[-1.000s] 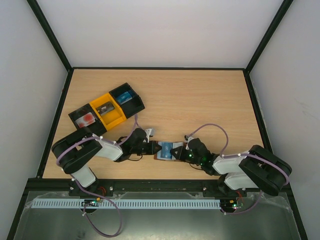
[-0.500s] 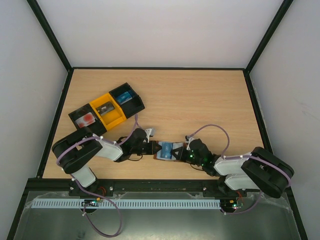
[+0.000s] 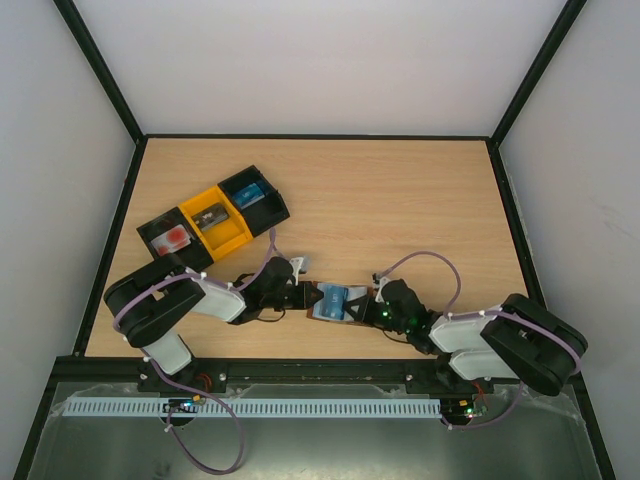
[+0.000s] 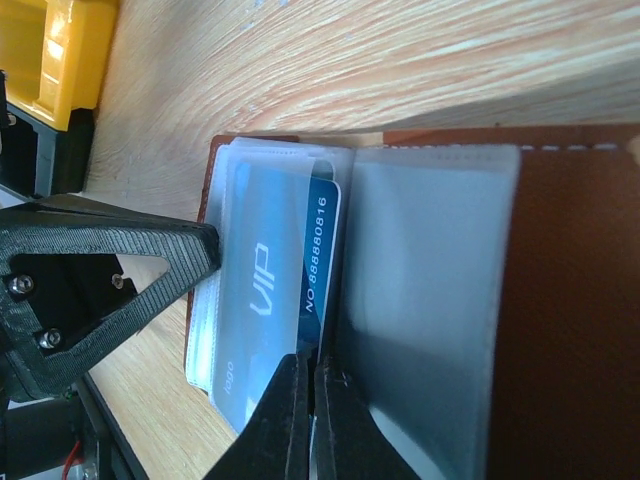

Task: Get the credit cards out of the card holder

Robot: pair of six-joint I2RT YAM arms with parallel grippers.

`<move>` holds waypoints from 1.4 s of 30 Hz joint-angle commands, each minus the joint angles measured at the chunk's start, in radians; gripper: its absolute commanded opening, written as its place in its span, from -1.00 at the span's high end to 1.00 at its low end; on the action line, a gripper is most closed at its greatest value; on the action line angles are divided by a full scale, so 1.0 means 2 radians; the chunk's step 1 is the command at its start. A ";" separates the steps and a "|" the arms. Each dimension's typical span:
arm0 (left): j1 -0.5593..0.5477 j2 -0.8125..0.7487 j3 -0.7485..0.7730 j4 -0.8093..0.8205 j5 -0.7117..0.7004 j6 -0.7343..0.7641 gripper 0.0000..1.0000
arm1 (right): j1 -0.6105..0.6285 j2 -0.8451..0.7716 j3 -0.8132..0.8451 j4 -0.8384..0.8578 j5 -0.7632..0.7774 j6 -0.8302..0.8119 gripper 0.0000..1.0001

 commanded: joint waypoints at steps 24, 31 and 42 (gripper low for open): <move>0.002 0.024 -0.026 -0.048 -0.025 0.000 0.89 | -0.004 -0.198 -0.014 -0.202 0.095 -0.016 0.95; 0.002 0.013 -0.020 -0.046 -0.011 -0.007 0.83 | -0.003 -0.258 -0.007 -0.254 0.112 -0.017 0.95; 0.002 -0.049 0.011 -0.072 0.021 -0.027 0.44 | -0.004 -0.304 0.003 -0.286 0.110 -0.012 0.95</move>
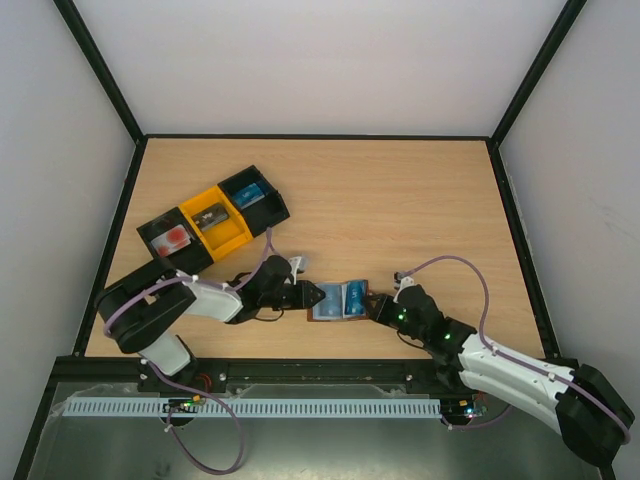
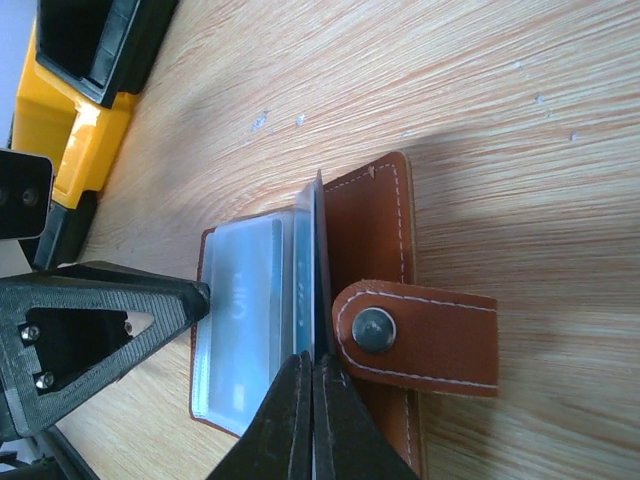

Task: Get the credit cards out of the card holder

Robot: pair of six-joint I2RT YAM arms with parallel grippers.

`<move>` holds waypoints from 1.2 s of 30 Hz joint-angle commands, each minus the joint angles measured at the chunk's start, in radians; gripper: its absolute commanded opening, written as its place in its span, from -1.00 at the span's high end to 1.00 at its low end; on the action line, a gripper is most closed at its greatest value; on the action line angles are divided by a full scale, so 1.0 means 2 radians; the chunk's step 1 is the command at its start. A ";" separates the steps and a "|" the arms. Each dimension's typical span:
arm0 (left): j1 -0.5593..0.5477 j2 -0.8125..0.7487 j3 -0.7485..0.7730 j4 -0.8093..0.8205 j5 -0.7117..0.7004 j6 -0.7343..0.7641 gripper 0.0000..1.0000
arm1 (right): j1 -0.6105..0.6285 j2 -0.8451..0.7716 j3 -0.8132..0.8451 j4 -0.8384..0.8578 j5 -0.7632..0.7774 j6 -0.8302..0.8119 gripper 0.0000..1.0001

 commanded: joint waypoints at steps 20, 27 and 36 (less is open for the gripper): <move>0.002 -0.101 0.011 -0.036 0.036 -0.054 -0.15 | -0.002 -0.015 0.015 0.078 -0.012 0.061 0.95; 0.001 -0.057 0.004 0.033 0.067 -0.071 -0.12 | -0.003 -0.021 0.003 0.079 -0.012 0.067 0.95; 0.001 -0.027 0.004 0.086 0.096 -0.096 -0.13 | -0.002 -0.054 -0.020 0.088 -0.028 0.081 0.96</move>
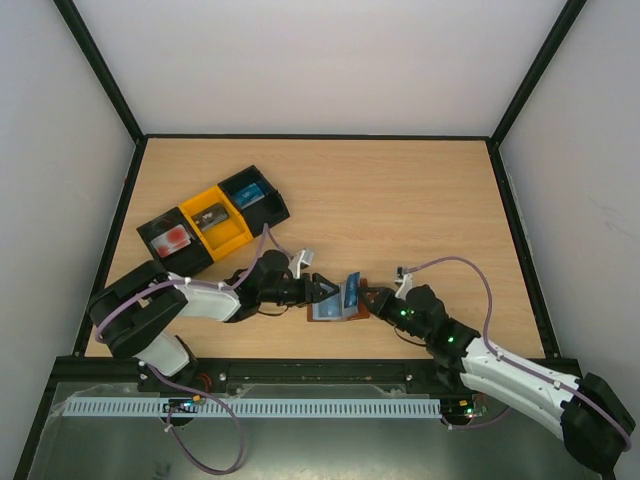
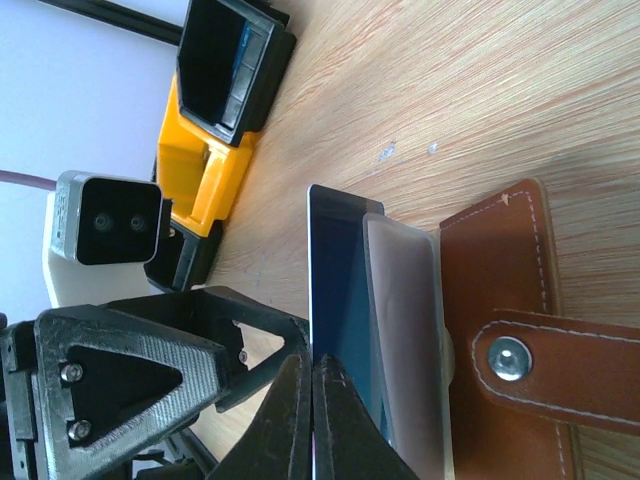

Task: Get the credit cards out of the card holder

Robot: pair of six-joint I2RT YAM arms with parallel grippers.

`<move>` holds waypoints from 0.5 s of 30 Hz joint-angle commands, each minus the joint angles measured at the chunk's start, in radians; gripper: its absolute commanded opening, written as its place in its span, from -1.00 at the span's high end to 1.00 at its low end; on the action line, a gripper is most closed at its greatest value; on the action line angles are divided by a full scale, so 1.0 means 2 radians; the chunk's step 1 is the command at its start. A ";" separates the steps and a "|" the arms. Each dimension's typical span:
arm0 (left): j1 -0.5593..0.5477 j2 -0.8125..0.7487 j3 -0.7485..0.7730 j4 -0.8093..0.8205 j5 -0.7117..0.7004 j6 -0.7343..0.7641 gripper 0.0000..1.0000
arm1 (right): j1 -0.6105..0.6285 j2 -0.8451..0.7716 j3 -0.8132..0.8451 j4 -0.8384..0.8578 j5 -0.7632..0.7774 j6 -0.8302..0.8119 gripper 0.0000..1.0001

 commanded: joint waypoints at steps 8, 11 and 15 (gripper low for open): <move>0.001 -0.004 -0.038 0.139 0.032 -0.118 -0.45 | -0.002 -0.049 -0.023 0.046 -0.005 0.036 0.95; 0.001 -0.007 -0.052 0.163 0.026 -0.148 -0.54 | -0.003 -0.043 -0.019 0.059 -0.006 0.039 0.95; 0.001 -0.005 -0.078 0.221 0.017 -0.184 -0.59 | -0.002 -0.030 -0.015 0.083 -0.013 0.047 0.95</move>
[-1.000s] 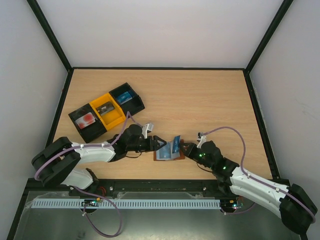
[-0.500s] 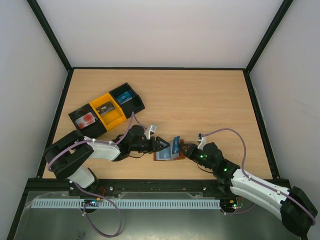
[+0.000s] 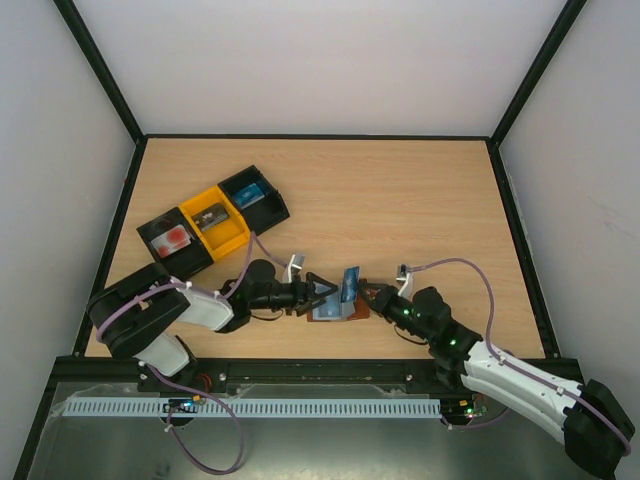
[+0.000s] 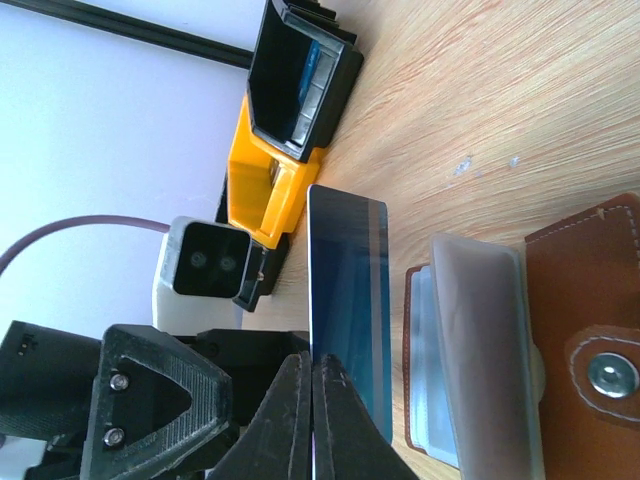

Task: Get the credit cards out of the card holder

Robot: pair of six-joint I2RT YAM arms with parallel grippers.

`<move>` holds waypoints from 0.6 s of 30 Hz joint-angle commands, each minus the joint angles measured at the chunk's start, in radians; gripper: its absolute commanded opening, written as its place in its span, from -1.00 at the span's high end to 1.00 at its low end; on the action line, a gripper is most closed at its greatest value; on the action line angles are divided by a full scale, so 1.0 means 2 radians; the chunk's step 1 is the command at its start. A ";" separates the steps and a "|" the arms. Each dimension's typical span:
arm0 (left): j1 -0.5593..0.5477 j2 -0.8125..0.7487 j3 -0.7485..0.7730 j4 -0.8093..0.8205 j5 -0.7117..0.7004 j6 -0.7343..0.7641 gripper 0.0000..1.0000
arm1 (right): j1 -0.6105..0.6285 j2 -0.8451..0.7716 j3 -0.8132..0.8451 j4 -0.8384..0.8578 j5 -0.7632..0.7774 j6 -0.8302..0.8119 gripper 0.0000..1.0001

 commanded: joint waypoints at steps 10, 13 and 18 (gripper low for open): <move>-0.004 0.040 -0.032 0.204 -0.011 -0.096 -0.59 | -0.002 0.027 0.003 0.099 -0.023 0.042 0.95; -0.007 0.056 -0.030 0.237 -0.010 -0.106 -0.57 | -0.002 0.028 0.002 0.108 -0.027 0.048 0.95; -0.011 0.070 -0.021 0.260 -0.013 -0.108 -0.44 | -0.002 0.031 0.001 0.118 -0.033 0.055 0.95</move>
